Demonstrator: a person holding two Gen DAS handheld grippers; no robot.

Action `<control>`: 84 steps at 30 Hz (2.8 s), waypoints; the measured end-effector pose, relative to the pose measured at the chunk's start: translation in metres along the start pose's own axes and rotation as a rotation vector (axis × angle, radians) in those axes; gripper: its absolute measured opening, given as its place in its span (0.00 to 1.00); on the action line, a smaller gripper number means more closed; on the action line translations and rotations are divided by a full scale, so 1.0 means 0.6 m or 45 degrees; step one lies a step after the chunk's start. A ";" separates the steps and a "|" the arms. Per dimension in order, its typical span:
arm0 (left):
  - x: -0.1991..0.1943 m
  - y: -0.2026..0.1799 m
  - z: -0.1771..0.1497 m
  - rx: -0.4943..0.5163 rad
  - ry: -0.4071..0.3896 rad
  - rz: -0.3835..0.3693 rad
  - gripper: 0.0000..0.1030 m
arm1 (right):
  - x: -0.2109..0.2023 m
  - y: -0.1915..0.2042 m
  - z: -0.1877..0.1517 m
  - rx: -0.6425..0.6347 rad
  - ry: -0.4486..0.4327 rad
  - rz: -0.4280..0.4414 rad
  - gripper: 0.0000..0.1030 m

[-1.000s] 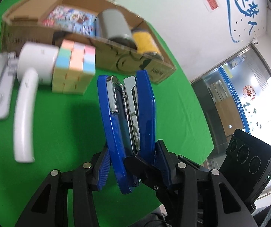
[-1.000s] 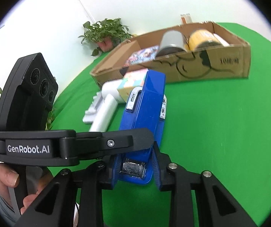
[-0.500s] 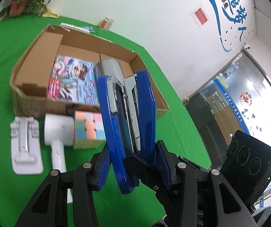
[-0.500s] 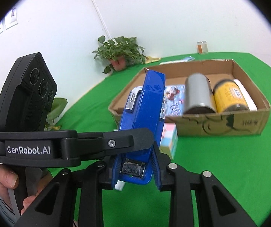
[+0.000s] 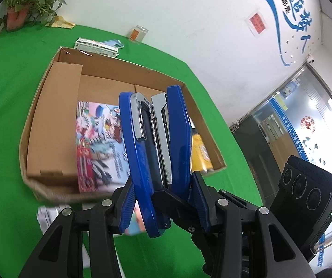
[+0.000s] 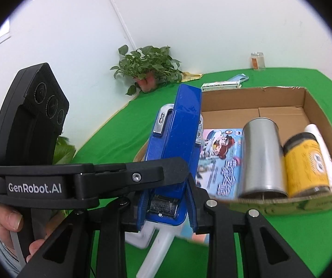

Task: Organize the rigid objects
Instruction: 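Lift the blue stapler and lower it into the box beside the game box, then open the right tool to release the stapler and withdraw, then move the right tool to the pastel Rubik's cube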

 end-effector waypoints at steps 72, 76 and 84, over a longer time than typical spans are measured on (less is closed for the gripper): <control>0.030 0.084 -0.265 0.021 -0.042 0.449 0.56 | -0.060 -0.086 -0.207 -0.146 0.007 -0.345 1.00; 0.055 0.109 -0.299 -0.103 0.027 0.421 0.32 | -0.076 -0.108 -0.233 -0.110 0.054 -0.299 1.00; 0.076 0.091 -0.326 -0.117 0.074 0.442 0.24 | -0.088 -0.117 -0.265 -0.128 0.095 -0.241 0.99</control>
Point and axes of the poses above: each gripper's, at about its wrist camera, not at the fingertips, and x roughly the way its jaws point, y to its left, z to its top, the point moved 4 cm from there along x, roughly the way its jaws point, and after that the axes turned 15 degrees about -z, right-handed, at the moved point
